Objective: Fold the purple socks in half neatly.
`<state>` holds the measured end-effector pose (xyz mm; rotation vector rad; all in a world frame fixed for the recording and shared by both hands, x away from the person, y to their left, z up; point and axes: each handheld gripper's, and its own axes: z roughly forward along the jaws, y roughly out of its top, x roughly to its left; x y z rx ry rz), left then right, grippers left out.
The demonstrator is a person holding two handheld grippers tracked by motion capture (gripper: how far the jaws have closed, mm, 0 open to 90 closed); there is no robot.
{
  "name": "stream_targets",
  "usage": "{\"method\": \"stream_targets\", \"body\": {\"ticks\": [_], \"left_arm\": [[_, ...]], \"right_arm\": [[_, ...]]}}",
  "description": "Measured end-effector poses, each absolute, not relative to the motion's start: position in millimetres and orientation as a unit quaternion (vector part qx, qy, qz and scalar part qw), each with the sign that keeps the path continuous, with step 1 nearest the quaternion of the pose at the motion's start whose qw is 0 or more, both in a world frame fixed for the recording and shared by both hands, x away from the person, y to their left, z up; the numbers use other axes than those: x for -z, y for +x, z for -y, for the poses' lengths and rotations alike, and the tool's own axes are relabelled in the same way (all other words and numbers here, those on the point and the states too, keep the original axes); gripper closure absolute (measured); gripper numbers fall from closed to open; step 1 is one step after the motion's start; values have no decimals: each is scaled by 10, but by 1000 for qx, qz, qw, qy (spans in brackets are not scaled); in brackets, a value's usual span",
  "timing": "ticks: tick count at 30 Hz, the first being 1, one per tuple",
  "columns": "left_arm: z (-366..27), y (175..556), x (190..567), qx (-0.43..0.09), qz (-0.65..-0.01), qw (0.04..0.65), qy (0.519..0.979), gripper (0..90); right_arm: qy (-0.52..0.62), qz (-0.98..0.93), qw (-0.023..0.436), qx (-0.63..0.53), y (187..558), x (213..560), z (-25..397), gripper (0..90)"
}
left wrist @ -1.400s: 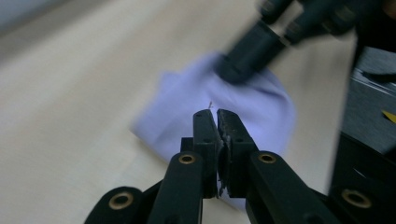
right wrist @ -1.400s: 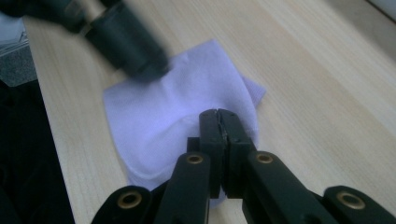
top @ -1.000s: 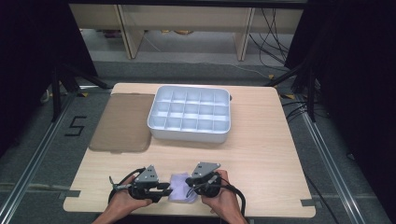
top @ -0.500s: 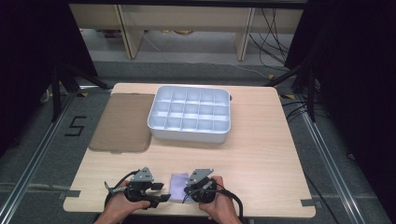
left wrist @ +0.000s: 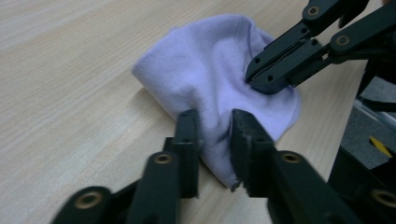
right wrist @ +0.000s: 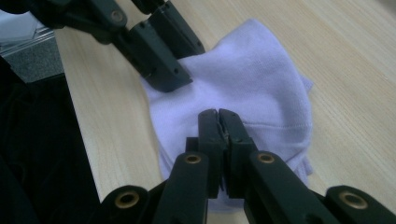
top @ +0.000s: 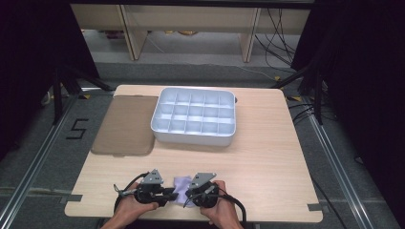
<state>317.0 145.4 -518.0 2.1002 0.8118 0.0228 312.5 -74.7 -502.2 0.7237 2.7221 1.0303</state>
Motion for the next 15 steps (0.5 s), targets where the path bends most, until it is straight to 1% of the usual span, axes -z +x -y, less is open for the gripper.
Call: {"method": "stream_targets", "body": {"ticks": [1,2,3,5,6,7,9,10,12,14,15], "left_arm": [[-1470,3180,5178,-11,-330,425,843,770],[-1469,3173,5173,-10,-334,435,836,787],[-1501,3194,5153,-17,-321,433,842,809],[-1507,3193,5146,-19,-324,434,840,815],[-1525,3211,5135,-23,-314,428,847,816],[-1515,3206,5136,-19,-318,438,840,816],[-1524,3206,5123,-17,-323,432,842,816],[-1524,3209,5120,-17,-323,432,842,817],[-1527,3218,5110,-21,-315,430,846,816],[-1532,3222,5088,-30,-307,425,851,816],[-1532,3222,5088,-30,-307,425,851,816]], "right_arm": [[241,-905,71,-343,3125,5022,747,884],[252,-901,74,-345,3123,5027,743,877],[253,-899,70,-349,3128,5002,751,857],[250,-898,72,-355,3133,4987,756,856],[245,-893,76,-370,3116,4942,748,859],[245,-893,76,-370,3116,4942,748,859],[237,-888,77,-386,3095,4899,725,863],[229,-892,66,-384,3064,4888,674,864],[221,-894,68,-384,3060,4913,633,864],[210,-905,51,-367,3035,5008,511,865],[210,-905,51,-367,3035,5008,511,865]]}}
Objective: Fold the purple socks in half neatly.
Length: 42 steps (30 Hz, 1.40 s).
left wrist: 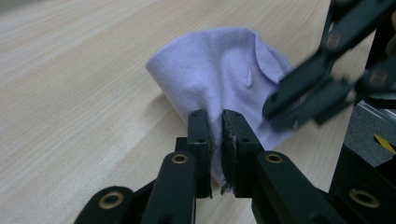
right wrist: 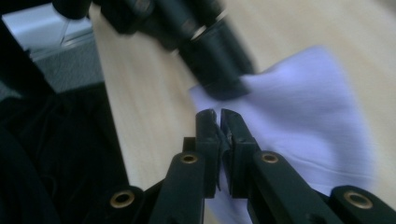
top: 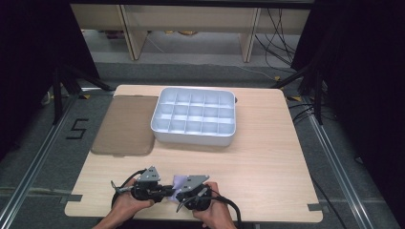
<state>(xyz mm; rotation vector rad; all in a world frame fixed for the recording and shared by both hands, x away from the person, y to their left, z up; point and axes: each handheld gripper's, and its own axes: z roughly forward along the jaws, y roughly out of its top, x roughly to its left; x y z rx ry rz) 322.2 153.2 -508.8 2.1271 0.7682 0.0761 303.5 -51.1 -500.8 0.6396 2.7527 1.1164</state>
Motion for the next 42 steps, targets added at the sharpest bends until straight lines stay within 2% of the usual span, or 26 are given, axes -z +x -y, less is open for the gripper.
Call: {"method": "stream_targets", "body": {"ticks": [6,9,14,17,22,27,28,30,38,42], "left_arm": [[-1538,3225,5073,-35,-307,424,851,817],[-1543,3230,5067,-37,-298,420,857,816],[-1517,3216,5078,-34,-306,422,853,817],[-1521,3222,5078,-34,-303,421,854,817],[-1542,3231,5061,-42,-293,417,859,817],[-1568,3226,5041,-48,-295,417,859,817],[-1585,3237,5032,-53,-290,413,862,817],[-1584,3229,5028,-51,-293,416,860,816],[-1551,3183,4959,-64,-284,423,858,814],[-1507,3133,4882,-69,-269,424,862,814]], "right_arm": [[213,-904,58,-366,3074,4980,491,867],[237,-888,77,-386,3260,4886,606,874],[253,-891,110,-362,3444,4931,628,884],[260,-893,102,-354,3514,5020,582,888],[250,-891,112,-363,3502,4931,637,886],[250,-881,110,-387,3376,4788,789,885],[257,-885,90,-379,3295,4778,884,884],[256,-888,78,-375,3250,4815,933,883],[261,-898,61,-349,3247,5016,845,880],[262,-898,63,-347,3242,5011,835,880]]}}
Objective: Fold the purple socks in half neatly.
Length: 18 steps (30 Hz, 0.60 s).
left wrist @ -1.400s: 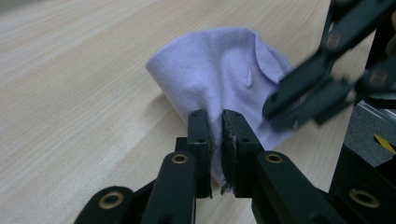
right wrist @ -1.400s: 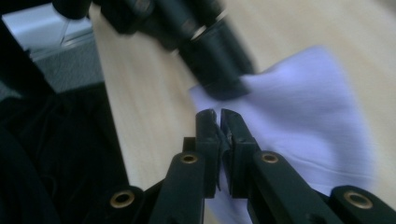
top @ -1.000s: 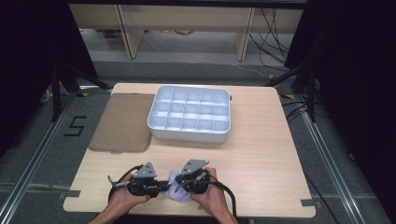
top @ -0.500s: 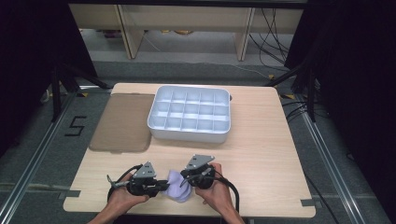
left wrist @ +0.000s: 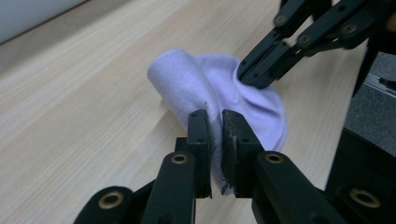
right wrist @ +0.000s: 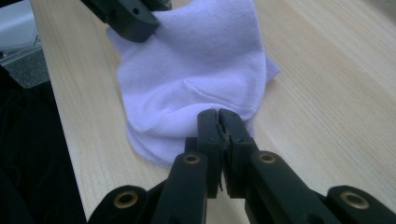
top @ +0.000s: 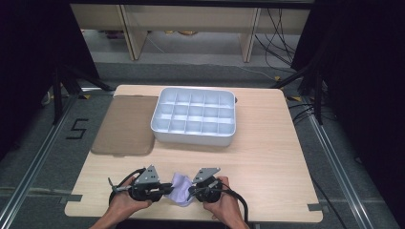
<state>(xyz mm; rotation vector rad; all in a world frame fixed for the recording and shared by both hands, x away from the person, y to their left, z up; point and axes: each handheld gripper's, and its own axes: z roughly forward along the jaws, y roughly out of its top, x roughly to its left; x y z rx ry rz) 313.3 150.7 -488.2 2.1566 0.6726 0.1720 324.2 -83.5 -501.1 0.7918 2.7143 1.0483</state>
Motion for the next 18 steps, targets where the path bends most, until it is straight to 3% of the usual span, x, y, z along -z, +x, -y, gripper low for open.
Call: {"method": "stream_targets", "body": {"ticks": [18], "left_arm": [[-1094,3081,4891,-62,-219,417,880,817]], "right_arm": [[273,-892,41,-359,3286,5020,902,859]]}}
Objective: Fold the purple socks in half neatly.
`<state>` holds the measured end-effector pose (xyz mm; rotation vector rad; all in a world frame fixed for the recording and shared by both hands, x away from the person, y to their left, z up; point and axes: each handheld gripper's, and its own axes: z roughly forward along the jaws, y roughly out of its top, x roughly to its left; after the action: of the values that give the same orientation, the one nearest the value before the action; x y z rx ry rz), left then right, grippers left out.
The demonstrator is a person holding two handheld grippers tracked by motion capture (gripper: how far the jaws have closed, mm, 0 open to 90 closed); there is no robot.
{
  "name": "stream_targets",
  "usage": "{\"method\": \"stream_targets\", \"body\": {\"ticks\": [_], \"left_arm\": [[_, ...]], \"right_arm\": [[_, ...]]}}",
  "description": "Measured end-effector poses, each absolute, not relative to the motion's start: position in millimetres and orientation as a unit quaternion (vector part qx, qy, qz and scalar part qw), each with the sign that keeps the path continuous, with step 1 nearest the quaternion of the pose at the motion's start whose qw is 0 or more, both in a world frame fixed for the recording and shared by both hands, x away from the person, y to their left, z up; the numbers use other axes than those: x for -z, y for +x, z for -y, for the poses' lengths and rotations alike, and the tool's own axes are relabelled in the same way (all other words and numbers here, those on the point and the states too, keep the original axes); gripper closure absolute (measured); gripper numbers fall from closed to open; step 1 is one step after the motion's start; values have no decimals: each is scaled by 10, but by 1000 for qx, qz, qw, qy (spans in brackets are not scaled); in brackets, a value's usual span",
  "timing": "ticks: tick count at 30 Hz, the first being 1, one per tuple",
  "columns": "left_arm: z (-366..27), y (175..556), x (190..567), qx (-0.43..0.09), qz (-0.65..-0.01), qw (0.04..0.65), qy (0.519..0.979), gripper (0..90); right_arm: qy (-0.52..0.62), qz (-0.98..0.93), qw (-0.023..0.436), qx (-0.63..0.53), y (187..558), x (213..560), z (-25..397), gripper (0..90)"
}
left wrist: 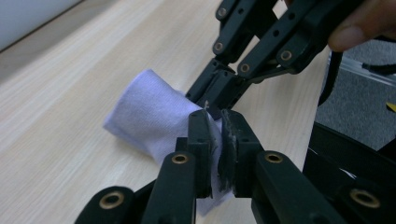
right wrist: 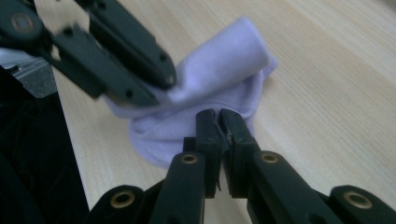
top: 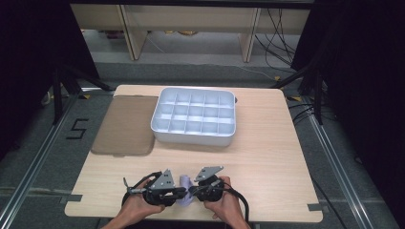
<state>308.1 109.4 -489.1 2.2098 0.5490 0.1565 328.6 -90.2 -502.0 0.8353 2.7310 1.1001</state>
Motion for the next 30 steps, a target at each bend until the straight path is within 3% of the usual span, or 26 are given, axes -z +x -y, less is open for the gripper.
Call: {"method": "stream_targets", "body": {"ticks": [11,17,25,30], "left_arm": [[-1011,3109,4977,-54,-209,403,890,810],[-997,3093,4992,-51,-219,406,886,810],[-1034,3055,4913,-47,-221,422,878,779],[-1150,2976,4806,-39,-234,452,860,824]], "right_arm": [[308,-855,82,-410,3367,4787,1127,844],[285,-858,64,-422,3366,4726,960,863],[285,-878,43,-383,3442,4945,876,892],[289,-874,45,-388,3420,4959,857,892]]}}
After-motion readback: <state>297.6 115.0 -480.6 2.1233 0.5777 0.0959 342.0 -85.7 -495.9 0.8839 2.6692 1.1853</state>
